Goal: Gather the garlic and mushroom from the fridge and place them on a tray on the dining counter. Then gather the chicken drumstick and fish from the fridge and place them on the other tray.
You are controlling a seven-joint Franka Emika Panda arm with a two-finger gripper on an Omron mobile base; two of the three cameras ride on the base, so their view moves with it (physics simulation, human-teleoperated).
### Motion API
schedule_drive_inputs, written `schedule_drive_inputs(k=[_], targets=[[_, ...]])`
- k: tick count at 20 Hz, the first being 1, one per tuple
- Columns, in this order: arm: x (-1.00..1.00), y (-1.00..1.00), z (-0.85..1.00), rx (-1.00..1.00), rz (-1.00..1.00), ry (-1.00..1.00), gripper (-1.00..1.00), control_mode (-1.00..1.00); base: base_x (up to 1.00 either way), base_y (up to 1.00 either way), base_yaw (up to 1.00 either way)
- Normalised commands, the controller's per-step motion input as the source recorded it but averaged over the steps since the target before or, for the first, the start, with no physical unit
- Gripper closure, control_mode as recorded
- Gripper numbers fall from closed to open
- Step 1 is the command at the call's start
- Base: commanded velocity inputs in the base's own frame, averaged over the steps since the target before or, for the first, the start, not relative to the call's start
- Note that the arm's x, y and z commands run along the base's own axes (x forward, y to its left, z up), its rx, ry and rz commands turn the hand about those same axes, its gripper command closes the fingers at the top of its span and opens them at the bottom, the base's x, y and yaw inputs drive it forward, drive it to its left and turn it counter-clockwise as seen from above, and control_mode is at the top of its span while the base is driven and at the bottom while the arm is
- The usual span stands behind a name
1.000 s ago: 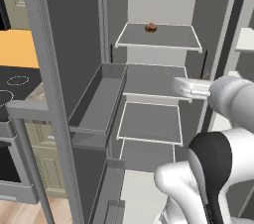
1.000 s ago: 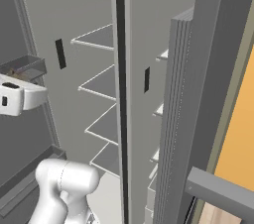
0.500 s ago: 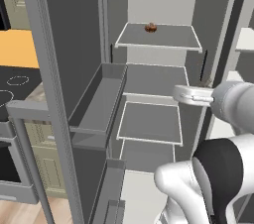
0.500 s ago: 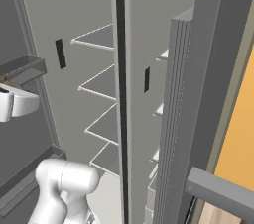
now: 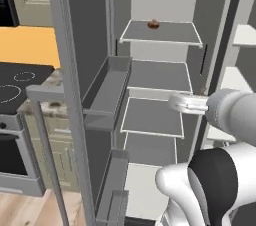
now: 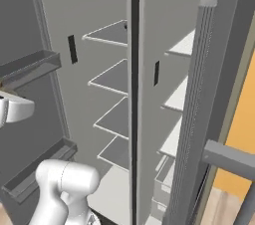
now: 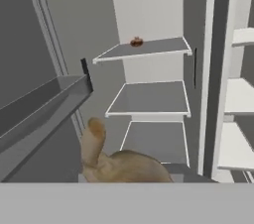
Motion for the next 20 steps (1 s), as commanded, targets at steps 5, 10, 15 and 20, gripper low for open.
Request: schedule_drive_inputs(k=[5,10,15,20], targets=[[0.0,0.0,0.0,0.0,0.0,0.0,1.0,1.0,-0.97,0.05,0.05],[0.0,0.0,0.0,0.0,0.0,0.0,1.0,1.0,-0.75,0.04,0.2],[0.0,0.0,0.0,0.0,0.0,0.0,1.0,1.0,-0.38,0.02,0.3],[0.0,0.0,0.0,0.0,0.0,0.0,1.0,1.0,-0.39,-0.05,0.37]])
